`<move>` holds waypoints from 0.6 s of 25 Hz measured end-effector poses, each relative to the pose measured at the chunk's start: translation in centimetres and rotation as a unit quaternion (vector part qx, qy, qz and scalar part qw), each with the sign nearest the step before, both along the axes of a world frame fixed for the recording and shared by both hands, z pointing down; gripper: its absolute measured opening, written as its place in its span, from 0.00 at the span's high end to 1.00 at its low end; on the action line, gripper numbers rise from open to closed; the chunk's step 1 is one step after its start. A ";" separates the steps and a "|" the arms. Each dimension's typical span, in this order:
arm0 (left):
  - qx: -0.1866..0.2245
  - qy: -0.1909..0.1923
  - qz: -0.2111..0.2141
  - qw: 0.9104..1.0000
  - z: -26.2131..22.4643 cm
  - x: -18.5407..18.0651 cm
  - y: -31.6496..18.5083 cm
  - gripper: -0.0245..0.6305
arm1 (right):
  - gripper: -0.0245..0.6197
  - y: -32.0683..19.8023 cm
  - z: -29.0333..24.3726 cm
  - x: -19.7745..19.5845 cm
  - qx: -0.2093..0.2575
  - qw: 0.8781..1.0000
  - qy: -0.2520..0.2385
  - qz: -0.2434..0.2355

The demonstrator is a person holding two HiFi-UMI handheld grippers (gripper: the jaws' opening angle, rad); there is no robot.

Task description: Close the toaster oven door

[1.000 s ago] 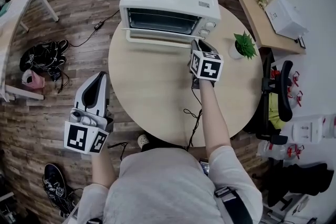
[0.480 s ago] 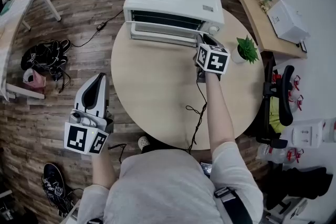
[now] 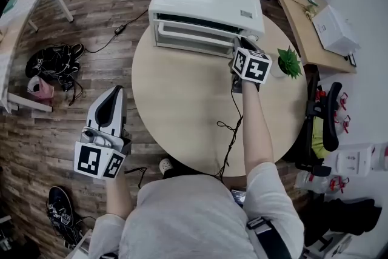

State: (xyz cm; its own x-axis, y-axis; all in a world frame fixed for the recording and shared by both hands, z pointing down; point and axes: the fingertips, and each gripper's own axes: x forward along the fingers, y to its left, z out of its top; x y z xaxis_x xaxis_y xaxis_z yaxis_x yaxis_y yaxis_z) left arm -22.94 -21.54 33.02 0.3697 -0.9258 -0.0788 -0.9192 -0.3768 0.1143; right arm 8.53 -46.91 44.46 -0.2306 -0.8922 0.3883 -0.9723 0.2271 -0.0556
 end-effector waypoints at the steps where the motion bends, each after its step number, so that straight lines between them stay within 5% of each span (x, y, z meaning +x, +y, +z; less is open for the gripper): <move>1: -0.001 0.000 0.000 1.000 0.1 -0.1 0.0 0.95 | 0.85 -0.2 -0.1 0.0 0.000 1.000 0.002 0.001; 15: -0.007 0.001 -0.016 1.000 0.4 -1.8 0.1 0.95 | 0.86 -2.0 -0.8 0.1 0.004 1.000 0.016 0.016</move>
